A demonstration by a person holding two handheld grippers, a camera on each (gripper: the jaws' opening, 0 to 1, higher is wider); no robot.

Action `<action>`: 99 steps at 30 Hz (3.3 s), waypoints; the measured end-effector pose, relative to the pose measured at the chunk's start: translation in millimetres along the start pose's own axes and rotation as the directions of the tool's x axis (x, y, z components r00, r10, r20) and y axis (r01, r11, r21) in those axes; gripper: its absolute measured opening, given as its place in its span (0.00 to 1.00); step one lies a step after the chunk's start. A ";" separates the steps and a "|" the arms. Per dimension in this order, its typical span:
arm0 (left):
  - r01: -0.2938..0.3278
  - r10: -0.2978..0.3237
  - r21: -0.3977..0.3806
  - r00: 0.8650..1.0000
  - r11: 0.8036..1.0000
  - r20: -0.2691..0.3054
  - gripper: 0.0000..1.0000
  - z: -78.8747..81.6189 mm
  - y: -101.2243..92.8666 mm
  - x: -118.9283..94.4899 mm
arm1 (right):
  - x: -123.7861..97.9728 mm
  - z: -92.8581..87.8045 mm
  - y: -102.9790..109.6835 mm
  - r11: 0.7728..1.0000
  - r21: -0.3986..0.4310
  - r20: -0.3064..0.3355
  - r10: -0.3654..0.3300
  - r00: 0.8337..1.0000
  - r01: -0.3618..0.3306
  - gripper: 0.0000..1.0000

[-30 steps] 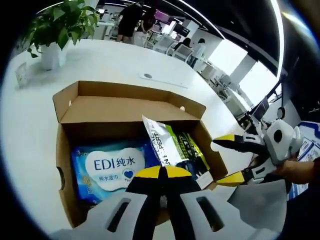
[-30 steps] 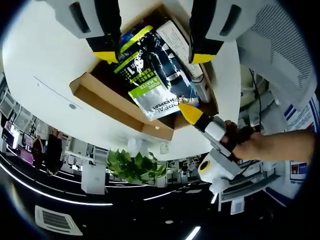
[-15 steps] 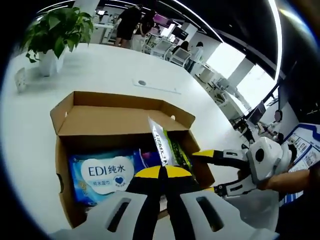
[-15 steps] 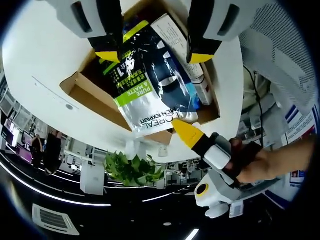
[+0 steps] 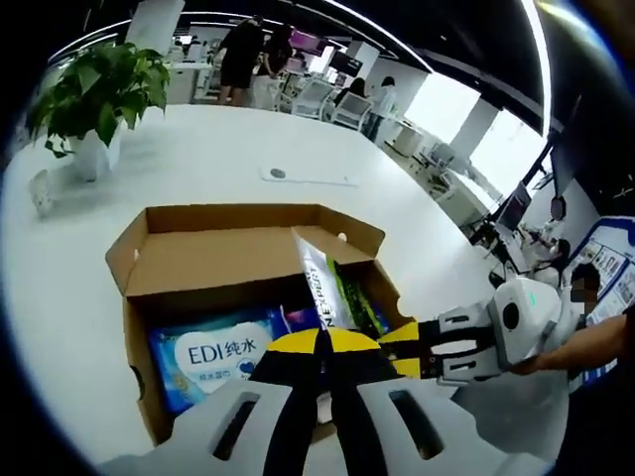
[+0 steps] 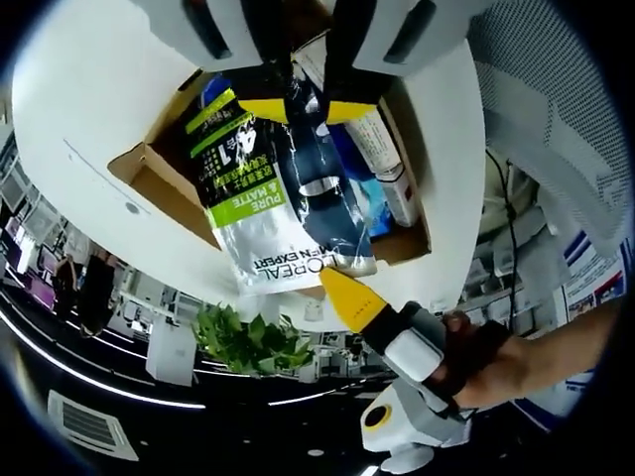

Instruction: Operate the shoe box by opening the lid, removing the specified soft item, and placing it in the target area until the item is outside and the box remains undamaged.

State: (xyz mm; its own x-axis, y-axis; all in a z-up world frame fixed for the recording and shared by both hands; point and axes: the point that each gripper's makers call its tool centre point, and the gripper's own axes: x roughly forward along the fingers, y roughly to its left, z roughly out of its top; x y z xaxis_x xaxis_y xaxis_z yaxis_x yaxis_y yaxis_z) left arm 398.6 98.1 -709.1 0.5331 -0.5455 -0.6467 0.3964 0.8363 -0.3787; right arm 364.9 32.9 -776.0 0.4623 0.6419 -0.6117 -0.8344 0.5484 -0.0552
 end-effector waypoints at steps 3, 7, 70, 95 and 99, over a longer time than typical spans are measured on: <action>-0.013 0.013 0.027 1.000 1.000 -0.004 0.00 -2.1 0.9 -0.1 | -1.1 0.1 2.0 1.000 -0.002 0.007 0.000 1.000 0.000 0.00; -0.022 0.023 0.078 1.000 0.997 -0.010 0.00 -4.4 1.7 -1.3 | -3.0 1.5 0.3 0.999 0.041 0.013 0.004 1.000 -0.005 0.00; 0.085 -0.103 0.147 0.988 0.985 0.119 0.00 34.6 -73.0 8.9 | -94.4 10.3 -49.5 0.995 0.017 0.037 -0.099 0.994 0.098 0.00; 0.125 -0.136 0.204 0.990 0.971 0.039 0.00 21.8 -106.9 58.6 | -111.5 -39.7 -78.3 0.985 0.076 -0.018 -0.153 0.988 0.154 0.00; 0.132 -0.140 0.207 0.990 0.969 0.024 0.00 19.1 -111.2 67.2 | -111.8 -49.0 -82.4 0.983 0.095 -0.025 -0.155 0.988 0.157 0.00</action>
State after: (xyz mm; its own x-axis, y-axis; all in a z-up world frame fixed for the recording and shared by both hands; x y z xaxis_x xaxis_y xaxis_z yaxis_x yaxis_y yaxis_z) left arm 404.7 -32.6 -697.8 0.4899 -0.6583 -0.5716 0.6094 0.7274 -0.3154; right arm 367.2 -110.4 -741.8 0.5786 0.5352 -0.6155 -0.7191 0.6908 -0.0753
